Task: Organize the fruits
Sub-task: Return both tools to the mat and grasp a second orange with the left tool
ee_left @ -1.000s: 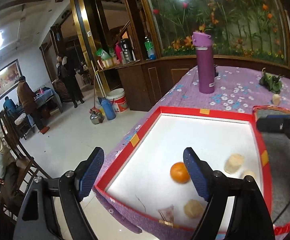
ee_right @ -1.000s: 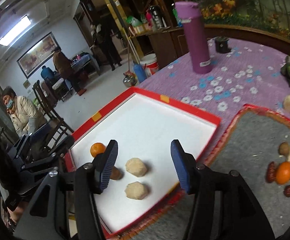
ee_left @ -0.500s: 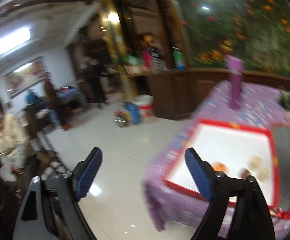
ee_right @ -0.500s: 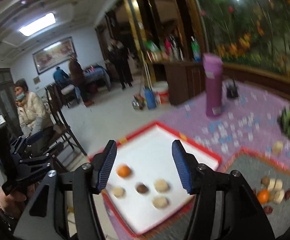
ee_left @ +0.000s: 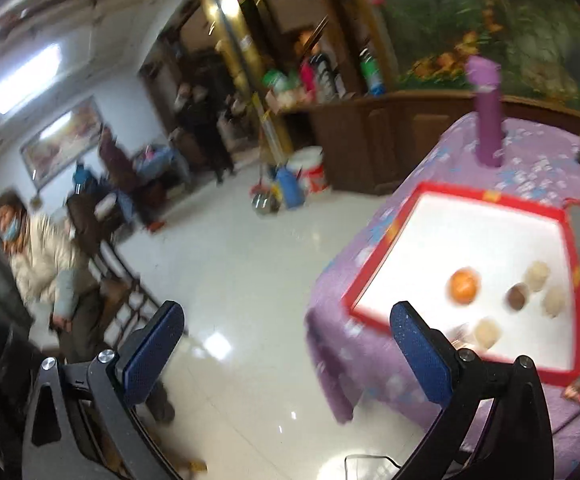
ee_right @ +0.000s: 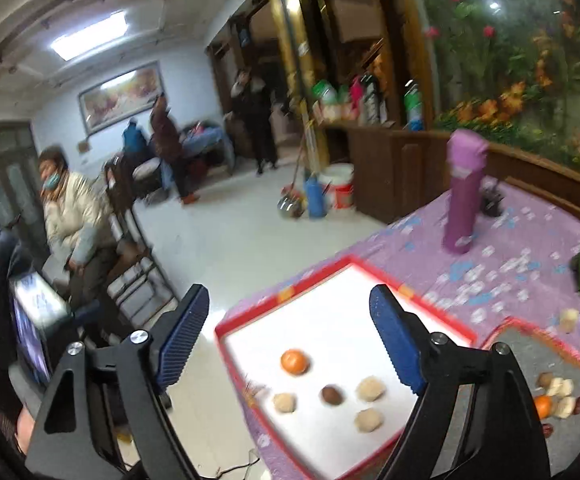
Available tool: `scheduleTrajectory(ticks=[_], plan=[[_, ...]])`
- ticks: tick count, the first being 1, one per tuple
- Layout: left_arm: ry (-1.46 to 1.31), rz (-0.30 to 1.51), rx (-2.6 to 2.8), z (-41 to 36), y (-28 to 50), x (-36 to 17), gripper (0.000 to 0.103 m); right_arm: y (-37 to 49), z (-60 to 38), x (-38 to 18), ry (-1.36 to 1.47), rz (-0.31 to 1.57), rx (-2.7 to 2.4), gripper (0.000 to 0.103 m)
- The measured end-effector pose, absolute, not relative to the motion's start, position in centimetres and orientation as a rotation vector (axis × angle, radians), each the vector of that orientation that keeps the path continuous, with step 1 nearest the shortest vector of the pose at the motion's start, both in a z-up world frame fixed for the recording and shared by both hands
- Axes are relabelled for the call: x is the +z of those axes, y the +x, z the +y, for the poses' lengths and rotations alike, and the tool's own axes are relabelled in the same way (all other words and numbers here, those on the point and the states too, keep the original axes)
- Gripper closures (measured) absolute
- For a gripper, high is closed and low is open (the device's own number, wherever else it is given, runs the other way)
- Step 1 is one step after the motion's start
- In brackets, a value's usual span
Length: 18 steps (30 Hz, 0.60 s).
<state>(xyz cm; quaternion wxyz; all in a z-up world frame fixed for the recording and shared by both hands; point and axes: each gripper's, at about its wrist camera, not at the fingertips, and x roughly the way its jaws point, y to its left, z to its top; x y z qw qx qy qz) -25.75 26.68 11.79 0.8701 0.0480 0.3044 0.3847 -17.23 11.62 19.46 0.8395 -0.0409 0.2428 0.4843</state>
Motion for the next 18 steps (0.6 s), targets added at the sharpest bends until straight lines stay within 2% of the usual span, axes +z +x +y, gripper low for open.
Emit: scheduleTrajectory(ticks=[2,4,6,7,9,13,18], plan=[[0.125,0.511,0.814,25.1,-26.0,15.0,0.0,-16.9,8.6,22.8,0.021,0.4,1.001,0.019],[0.122,0.351,0.835,23.8,-26.6,18.3,0.0,-16.3,6.1,25.3,0.084,0.304,0.911,0.013],[0.118,0.274,0.839,23.1,-25.5,19.8,0.0,-14.6,6.0,25.8,0.051,0.337,0.872,0.01],[0.119,0.289,0.819,23.0,-24.4,19.4,0.0,-13.0,6.5,25.3,0.006,0.421,0.874,0.01],[0.126,0.421,0.745,22.4,-21.3,17.8,0.0,-10.1,5.4,23.3,0.022,0.553,0.851,0.017],[0.156,0.538,0.451,17.9,-17.8,14.5,0.0,-6.9,-3.6,20.4,0.048,0.516,0.7,0.017],[0.196,0.613,0.194,12.8,-12.4,12.7,0.0,-0.2,-16.0,14.8,0.271,0.743,0.523,0.017]])
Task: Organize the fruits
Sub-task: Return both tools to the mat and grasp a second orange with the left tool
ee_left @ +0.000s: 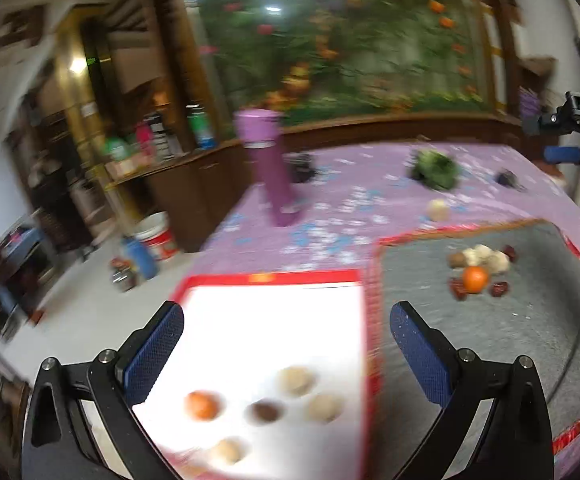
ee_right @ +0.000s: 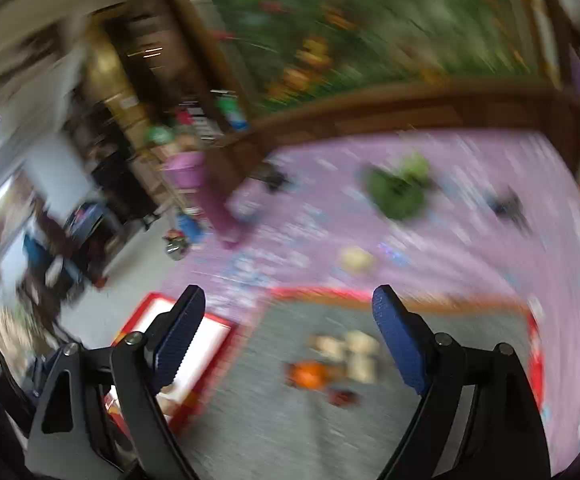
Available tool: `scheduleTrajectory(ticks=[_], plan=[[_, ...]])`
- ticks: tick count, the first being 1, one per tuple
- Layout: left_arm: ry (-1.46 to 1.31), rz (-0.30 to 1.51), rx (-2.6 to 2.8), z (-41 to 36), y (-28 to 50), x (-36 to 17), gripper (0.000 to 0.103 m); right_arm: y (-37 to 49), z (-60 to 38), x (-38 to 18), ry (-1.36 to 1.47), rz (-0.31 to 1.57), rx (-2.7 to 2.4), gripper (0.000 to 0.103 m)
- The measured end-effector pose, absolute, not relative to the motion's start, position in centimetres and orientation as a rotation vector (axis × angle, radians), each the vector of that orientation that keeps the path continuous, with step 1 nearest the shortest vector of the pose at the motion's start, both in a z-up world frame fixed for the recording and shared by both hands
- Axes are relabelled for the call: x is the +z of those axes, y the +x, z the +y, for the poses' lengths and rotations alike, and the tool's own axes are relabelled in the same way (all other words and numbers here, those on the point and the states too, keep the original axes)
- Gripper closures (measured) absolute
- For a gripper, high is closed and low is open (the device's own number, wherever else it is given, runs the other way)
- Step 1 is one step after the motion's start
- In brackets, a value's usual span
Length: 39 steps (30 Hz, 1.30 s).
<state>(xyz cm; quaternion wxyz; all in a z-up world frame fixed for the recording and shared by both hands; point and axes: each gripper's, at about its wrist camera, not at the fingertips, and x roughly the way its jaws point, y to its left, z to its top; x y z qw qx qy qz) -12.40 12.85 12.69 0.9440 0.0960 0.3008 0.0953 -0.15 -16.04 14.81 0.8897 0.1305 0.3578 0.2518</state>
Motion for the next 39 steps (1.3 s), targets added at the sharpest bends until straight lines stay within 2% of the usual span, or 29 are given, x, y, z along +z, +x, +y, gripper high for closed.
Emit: scheduleTrajectory(ticks=[2,5,8,9,12,14,16,25,28,29,32,34,37,39], plan=[[0.204,0.67,0.107,10.9,-10.1,11.6,0.001,1.5,-19.2,12.5,0.299,0.797,0.472,0.019],[0.232,0.727,0.028,8.1,-7.4,9.6,0.001,2.7,-20.9,9.2,0.297,0.871,0.47,0.028],[0.247,0.785,-0.039,5.4,-5.7,7.6,0.004,3.8,-21.8,5.6,0.304,0.942,0.488,0.041],[0.259,0.789,-0.054,4.6,-5.3,7.3,0.005,3.7,-21.6,5.4,0.297,0.952,0.496,0.047],[0.29,0.783,-0.09,3.3,-4.8,7.0,0.009,3.5,-21.1,5.2,0.3,0.953,0.526,0.056],[0.336,0.769,-0.101,2.8,-4.4,7.1,0.01,3.0,-19.6,5.4,0.282,0.937,0.605,0.056],[0.378,0.769,-0.129,2.1,-3.9,7.0,0.024,2.9,-17.5,5.3,0.26,0.961,0.654,0.056],[0.435,0.828,-0.233,0.5,-0.8,5.1,0.025,4.7,-14.4,2.1,0.291,1.106,0.623,0.056],[0.487,0.846,-0.274,-0.3,0.0,4.3,0.025,5.4,-15.2,1.3,0.35,1.132,0.629,0.068],[0.503,0.851,-0.284,-0.6,0.3,4.0,0.027,5.6,-15.5,1.0,0.372,1.139,0.642,0.077],[0.508,0.872,-0.338,-1.1,1.1,3.7,0.036,6.0,-16.6,0.2,0.461,1.167,0.686,0.079],[0.523,0.894,-0.39,-1.7,1.6,3.3,0.053,6.2,-17.4,0.1,0.511,1.18,0.703,0.081],[0.555,0.951,-0.428,-2.2,1.9,2.1,0.067,6.3,-19.0,0.4,0.608,1.166,0.735,0.081],[0.54,0.945,-0.452,-2.1,1.9,2.1,0.068,6.3,-20.1,1.0,0.658,1.14,0.75,0.081]])
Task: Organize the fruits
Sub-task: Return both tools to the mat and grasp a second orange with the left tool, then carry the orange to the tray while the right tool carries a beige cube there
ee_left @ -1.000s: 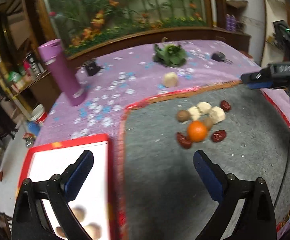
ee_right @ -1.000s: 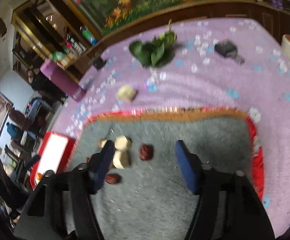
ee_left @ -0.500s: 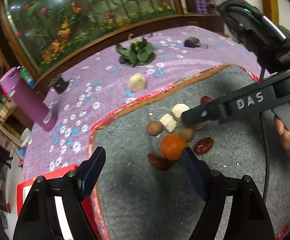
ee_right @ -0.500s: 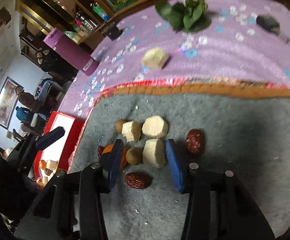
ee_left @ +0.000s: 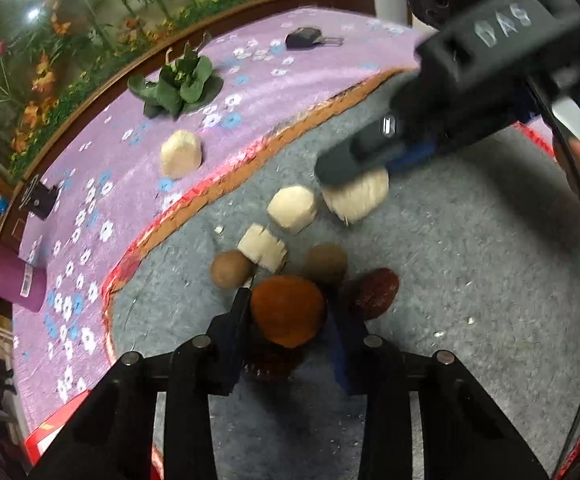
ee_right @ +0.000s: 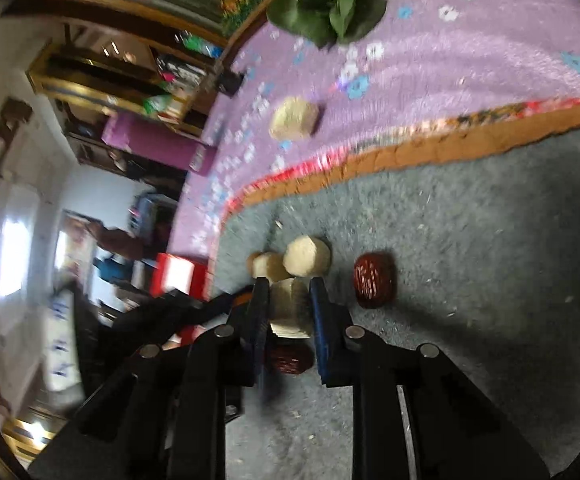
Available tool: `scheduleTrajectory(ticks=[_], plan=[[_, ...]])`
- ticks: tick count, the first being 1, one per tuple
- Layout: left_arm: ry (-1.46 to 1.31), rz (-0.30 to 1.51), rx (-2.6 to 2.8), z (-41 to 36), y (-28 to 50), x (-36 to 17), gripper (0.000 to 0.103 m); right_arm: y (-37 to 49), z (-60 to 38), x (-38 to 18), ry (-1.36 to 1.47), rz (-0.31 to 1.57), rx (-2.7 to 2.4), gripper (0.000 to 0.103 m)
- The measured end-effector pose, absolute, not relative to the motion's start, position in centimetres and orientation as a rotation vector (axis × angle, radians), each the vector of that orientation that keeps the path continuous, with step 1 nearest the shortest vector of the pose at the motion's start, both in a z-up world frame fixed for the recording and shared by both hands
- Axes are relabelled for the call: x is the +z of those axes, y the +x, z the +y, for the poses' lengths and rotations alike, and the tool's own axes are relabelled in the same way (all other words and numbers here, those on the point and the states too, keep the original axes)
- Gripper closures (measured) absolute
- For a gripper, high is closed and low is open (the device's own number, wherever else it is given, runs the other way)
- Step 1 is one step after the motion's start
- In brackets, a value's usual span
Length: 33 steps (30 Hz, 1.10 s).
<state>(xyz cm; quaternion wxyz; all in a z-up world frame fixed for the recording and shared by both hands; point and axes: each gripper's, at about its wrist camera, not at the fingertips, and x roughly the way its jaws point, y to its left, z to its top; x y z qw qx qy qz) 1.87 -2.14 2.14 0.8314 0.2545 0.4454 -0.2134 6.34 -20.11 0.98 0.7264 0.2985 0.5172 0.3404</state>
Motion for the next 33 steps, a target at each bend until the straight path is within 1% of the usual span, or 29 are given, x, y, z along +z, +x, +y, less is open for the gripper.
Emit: scheduleTrajectory(ticks=[3,7,11,14,18,23,30,33], plan=[[0.506,0.954,-0.454,-1.9,2.0,2.2,0.068,6.2,-21.6,1.9,0.689,1.086,0.74,0.081],[0.483,0.935,-0.435,-1.7,1.5,2.6,0.069,6.2,-22.2,2.1,0.71,1.07,0.735,0.081],[0.398,0.87,-0.402,0.0,0.4,4.7,0.069,5.9,-21.8,2.7,0.709,1.051,0.761,0.081],[0.36,0.813,-0.337,1.9,-1.4,6.7,0.069,5.3,-19.7,3.5,0.682,1.044,0.8,0.081],[0.321,0.753,-0.221,5.3,-4.3,8.7,0.069,3.9,-14.7,4.6,0.606,1.055,0.878,0.081],[0.24,0.747,0.061,12.8,-8.4,9.7,0.069,1.0,-4.6,5.6,0.451,1.083,0.988,0.081],[0.085,0.808,0.35,21.7,-11.8,7.9,0.069,-3.5,9.7,5.6,0.164,1.071,1.05,0.082],[0.03,0.841,0.419,24.1,-12.4,6.9,0.069,-4.5,13.0,4.6,0.038,1.069,1.007,0.082]])
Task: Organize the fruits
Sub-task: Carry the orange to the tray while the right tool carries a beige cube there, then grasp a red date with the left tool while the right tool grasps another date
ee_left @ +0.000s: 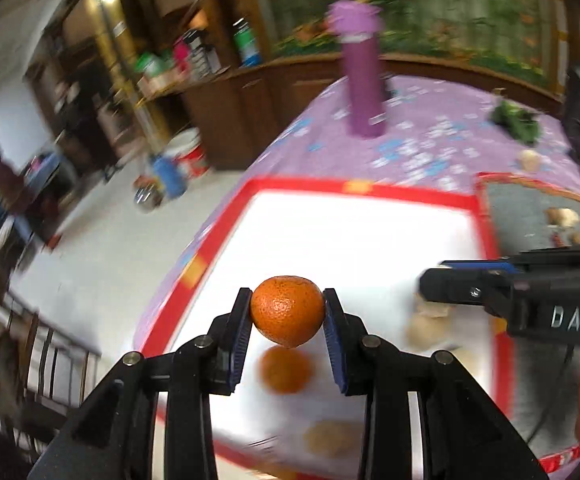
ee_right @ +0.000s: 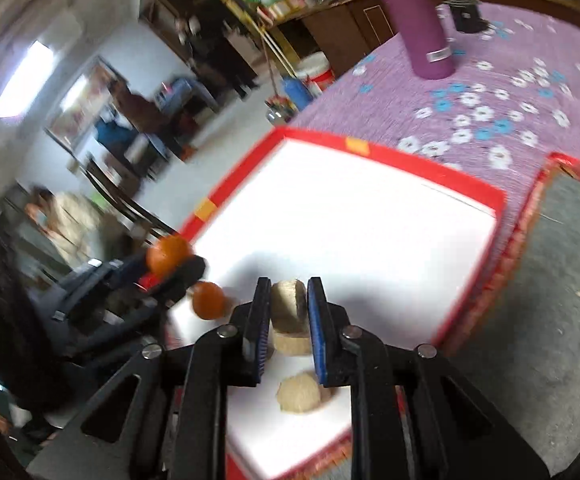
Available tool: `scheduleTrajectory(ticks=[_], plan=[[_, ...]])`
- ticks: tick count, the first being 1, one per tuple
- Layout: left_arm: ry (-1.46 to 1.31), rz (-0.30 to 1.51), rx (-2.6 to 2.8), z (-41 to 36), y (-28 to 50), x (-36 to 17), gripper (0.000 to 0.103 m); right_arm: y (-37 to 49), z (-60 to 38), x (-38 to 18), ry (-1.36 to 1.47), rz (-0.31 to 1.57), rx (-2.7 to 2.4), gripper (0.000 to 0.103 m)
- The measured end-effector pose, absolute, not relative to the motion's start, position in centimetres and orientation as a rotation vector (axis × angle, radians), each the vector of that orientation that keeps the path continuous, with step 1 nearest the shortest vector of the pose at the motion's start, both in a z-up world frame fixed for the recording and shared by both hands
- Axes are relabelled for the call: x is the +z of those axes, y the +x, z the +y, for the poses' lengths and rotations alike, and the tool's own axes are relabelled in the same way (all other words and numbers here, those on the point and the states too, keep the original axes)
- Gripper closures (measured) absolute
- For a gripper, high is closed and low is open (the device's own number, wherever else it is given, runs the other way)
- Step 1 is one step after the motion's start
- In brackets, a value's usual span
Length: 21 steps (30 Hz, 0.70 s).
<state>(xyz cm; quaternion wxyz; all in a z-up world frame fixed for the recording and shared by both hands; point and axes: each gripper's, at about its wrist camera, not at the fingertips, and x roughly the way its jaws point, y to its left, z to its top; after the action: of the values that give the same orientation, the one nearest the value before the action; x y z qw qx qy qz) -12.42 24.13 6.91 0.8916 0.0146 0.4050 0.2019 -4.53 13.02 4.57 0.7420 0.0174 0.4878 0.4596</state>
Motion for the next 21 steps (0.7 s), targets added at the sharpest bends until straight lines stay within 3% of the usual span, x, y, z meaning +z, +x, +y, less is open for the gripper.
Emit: scheduleTrajectory(ticks=[3,5,7,10,14,16,21], plan=[[-0.006,0.875,0.433,25.6,-12.6,6.3,0.068,-4.7,14.5,4.6,-0.057,1.061,0.953,0.081],[-0.023,0.871,0.441,26.3,-13.0,6.9,0.057,-4.3,14.4,5.5,-0.081,1.081,0.938,0.079],[-0.007,0.805,0.475,26.8,-14.7,8.7,0.037,-3.8,14.1,8.1,-0.051,1.047,0.931,0.077],[0.015,0.672,0.602,28.4,-17.3,12.9,0.023,-4.5,15.3,14.0,-0.046,0.955,1.008,0.064],[0.046,0.53,0.769,29.8,-19.9,18.3,0.016,-8.5,16.1,22.2,-0.079,0.724,1.156,0.047],[0.076,0.5,0.818,29.7,-20.4,19.4,0.015,-10.5,15.0,24.3,-0.095,0.605,1.184,0.047],[0.135,0.541,0.584,24.5,-17.7,17.1,0.014,-7.0,8.2,21.5,-0.062,0.644,1.04,0.047]])
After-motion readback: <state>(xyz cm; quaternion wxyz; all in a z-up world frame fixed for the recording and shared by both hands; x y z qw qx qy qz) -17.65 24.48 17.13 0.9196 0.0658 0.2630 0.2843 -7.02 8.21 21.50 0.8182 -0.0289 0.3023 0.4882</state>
